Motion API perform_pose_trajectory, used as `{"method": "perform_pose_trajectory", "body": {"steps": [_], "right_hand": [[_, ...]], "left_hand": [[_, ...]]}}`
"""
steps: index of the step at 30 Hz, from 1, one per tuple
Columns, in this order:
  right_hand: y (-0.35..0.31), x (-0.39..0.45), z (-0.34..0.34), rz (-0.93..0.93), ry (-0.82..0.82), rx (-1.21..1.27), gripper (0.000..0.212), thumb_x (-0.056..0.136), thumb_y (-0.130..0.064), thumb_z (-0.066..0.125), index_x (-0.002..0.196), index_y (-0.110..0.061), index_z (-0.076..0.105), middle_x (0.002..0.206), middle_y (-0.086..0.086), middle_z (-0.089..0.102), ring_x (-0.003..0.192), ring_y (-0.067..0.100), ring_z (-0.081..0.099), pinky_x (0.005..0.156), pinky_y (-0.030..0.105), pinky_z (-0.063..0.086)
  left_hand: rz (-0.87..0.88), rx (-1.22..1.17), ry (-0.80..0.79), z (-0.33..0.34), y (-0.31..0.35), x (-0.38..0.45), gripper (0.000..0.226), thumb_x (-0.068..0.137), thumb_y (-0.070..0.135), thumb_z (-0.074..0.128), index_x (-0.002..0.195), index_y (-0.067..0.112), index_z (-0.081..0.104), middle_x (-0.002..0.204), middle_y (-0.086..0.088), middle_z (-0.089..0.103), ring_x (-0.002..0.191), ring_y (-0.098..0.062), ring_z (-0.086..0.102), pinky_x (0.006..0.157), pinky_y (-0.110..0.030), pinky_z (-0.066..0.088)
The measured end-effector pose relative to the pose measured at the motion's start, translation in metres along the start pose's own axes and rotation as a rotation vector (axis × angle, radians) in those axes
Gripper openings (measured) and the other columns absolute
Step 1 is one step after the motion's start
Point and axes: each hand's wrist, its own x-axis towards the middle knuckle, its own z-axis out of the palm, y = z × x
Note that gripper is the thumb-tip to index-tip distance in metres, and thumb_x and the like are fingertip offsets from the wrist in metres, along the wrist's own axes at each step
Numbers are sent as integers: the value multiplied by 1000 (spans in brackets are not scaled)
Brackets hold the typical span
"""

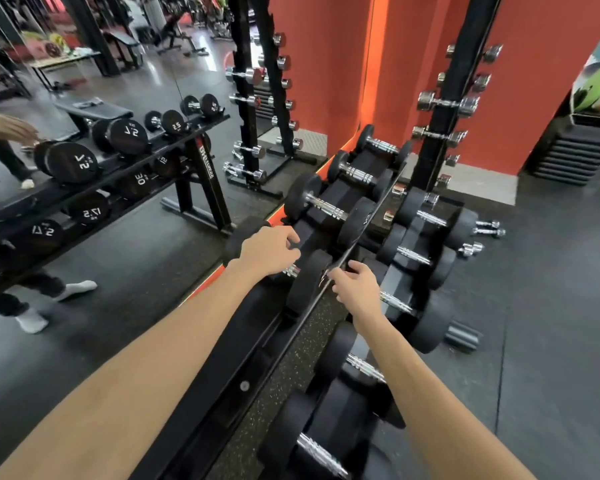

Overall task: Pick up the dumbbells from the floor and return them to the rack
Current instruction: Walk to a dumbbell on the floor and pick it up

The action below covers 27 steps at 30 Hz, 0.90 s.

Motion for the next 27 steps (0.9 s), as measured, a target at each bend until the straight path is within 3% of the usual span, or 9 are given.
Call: {"method": "perform_pose_trajectory", "body": {"steps": [2, 4, 7, 10, 15, 18, 20, 23, 27], "right_hand": [[-1, -12, -24, -7, 24, 47, 61, 89, -32, 67, 145, -18, 49, 114, -4, 70, 106, 20, 69, 100, 46, 57], [1, -23, -50, -24, 36, 81, 56, 91, -34, 65, 143, -19, 51, 114, -4, 71, 103, 19, 70, 98, 45, 58], [7, -38, -94, -50, 93, 112, 53, 91, -32, 67, 140, -17, 56, 112, -3, 73, 99, 19, 71, 99, 45, 58], [16, -55, -138, -49, 144, 140, 52, 84, -34, 71, 134, -20, 61, 106, -2, 74, 93, 19, 72, 97, 45, 59], [39, -85, -215, -69, 226, 172, 52, 81, -35, 71, 130, -19, 65, 99, -2, 75, 98, 26, 73, 98, 48, 58], [59, -108, -270, -91, 267, 171, 53, 77, -37, 67, 128, -21, 66, 105, -2, 77, 101, 27, 73, 99, 49, 57], [80, -125, -312, -120, 281, 173, 42, 80, -31, 68, 121, -23, 69, 96, -6, 80, 99, 26, 75, 100, 49, 57], [119, -163, -379, -174, 295, 159, 21, 88, -20, 71, 106, -30, 71, 94, -6, 81, 103, 25, 75, 101, 47, 57], [166, -230, -472, -149, 353, 89, 27, 87, -18, 73, 111, -31, 71, 110, -5, 78, 103, 18, 74, 91, 34, 57]], "left_hand": [[34, -54, -19, 13, 24, -18, 21, 92, 32, 58, 110, 36, 68, 103, 12, 76, 109, -16, 65, 96, -38, 52], [85, -100, -46, 26, 48, -33, 26, 90, 31, 48, 105, 41, 67, 96, 10, 78, 103, -17, 68, 92, -41, 55], [173, -146, -103, 40, 87, -51, 47, 85, 18, 46, 122, 41, 63, 116, 2, 73, 108, -23, 66, 94, -41, 54], [238, -187, -143, 55, 126, -69, 48, 89, 12, 56, 131, 34, 61, 126, 0, 68, 115, -20, 63, 93, -31, 49], [318, -246, -192, 84, 199, -100, 36, 87, 22, 63, 122, 33, 68, 108, 6, 71, 107, -17, 68, 99, -34, 52], [367, -276, -217, 106, 248, -124, 34, 88, 23, 63, 121, 31, 69, 111, 5, 74, 107, -15, 67, 100, -33, 51], [391, -324, -245, 126, 283, -146, 33, 90, 20, 64, 122, 26, 70, 113, 3, 73, 109, -15, 66, 101, -31, 49], [410, -400, -323, 166, 336, -191, 30, 90, 20, 66, 119, 27, 71, 110, 5, 72, 108, -12, 64, 95, -27, 48], [446, -461, -444, 222, 411, -263, 28, 91, 21, 66, 117, 31, 70, 101, 11, 71, 96, -6, 65, 75, -22, 50]]}}
